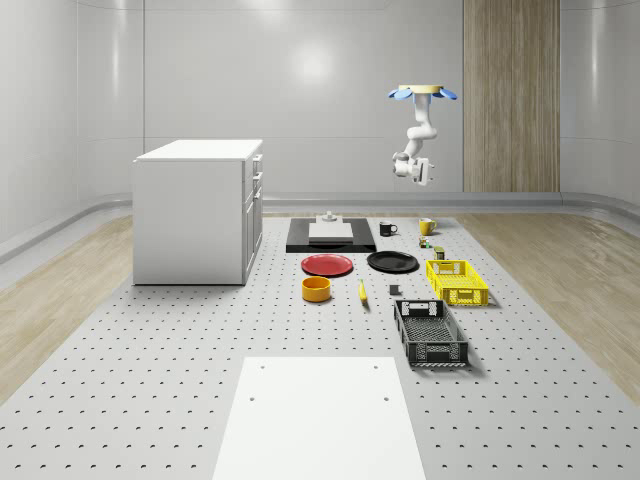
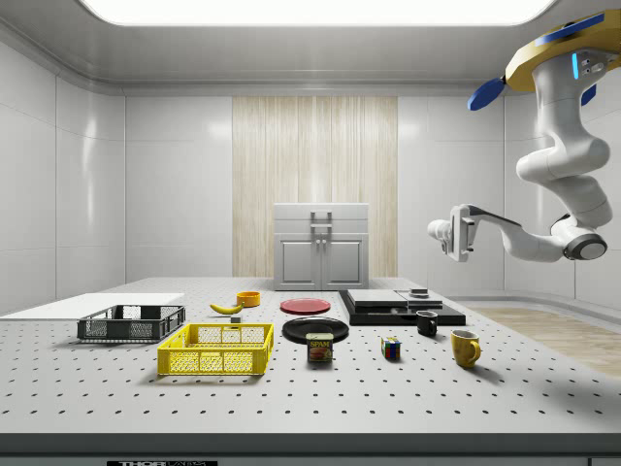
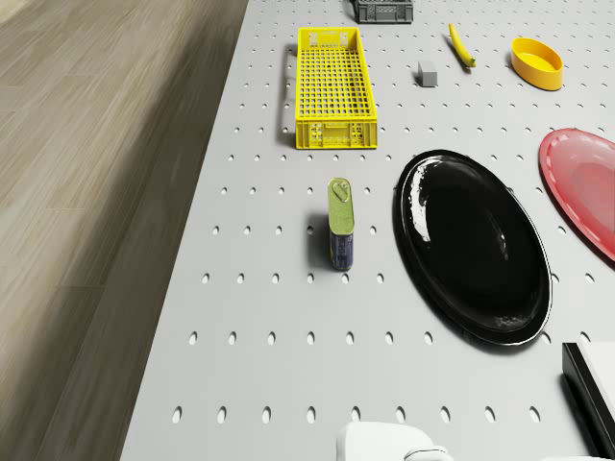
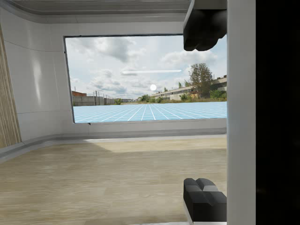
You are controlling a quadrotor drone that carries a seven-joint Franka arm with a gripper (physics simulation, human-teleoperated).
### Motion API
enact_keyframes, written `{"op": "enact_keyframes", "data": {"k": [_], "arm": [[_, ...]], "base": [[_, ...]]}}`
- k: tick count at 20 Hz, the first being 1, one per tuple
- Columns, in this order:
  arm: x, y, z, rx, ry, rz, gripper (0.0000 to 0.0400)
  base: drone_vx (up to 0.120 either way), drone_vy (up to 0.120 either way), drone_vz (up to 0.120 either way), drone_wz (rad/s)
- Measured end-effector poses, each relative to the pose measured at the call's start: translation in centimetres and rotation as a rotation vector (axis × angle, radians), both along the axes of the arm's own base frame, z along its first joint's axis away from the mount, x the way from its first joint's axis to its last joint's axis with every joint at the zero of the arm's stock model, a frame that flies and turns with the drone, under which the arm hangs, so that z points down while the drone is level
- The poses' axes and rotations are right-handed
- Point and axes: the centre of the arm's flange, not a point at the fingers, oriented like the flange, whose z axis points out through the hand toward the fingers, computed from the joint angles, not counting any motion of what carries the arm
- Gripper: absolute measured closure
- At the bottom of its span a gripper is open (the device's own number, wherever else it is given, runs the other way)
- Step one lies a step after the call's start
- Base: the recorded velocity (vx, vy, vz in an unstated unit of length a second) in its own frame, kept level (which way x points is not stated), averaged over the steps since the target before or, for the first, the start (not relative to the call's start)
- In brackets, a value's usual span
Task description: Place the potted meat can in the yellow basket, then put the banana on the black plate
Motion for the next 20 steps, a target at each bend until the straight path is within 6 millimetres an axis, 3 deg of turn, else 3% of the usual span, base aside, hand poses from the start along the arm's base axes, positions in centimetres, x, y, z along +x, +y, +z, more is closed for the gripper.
{"op": "enact_keyframes", "data": {"k": [4, 8, 13, 20], "arm": [[0.2, -3.2, -4.5, -0.564, 0.001, -0.021, 0.0], [0.2, -6.1, -6.1, -0.897, 0.003, -0.031, 0.0], [0.2, -8.0, -6.6, -1.094, 0.007, -0.035, 0.0], [0.2, -8.9, -6.7, -1.192, 0.01, -0.036, 0.0]], "base": [[0.12, 0.0, -0.12, 0.0], [0.12, 0.0, -0.12, 0.0], [0.12, 0.0, -0.12, 0.0], [0.12, 0.0, -0.12, 0.0]]}}
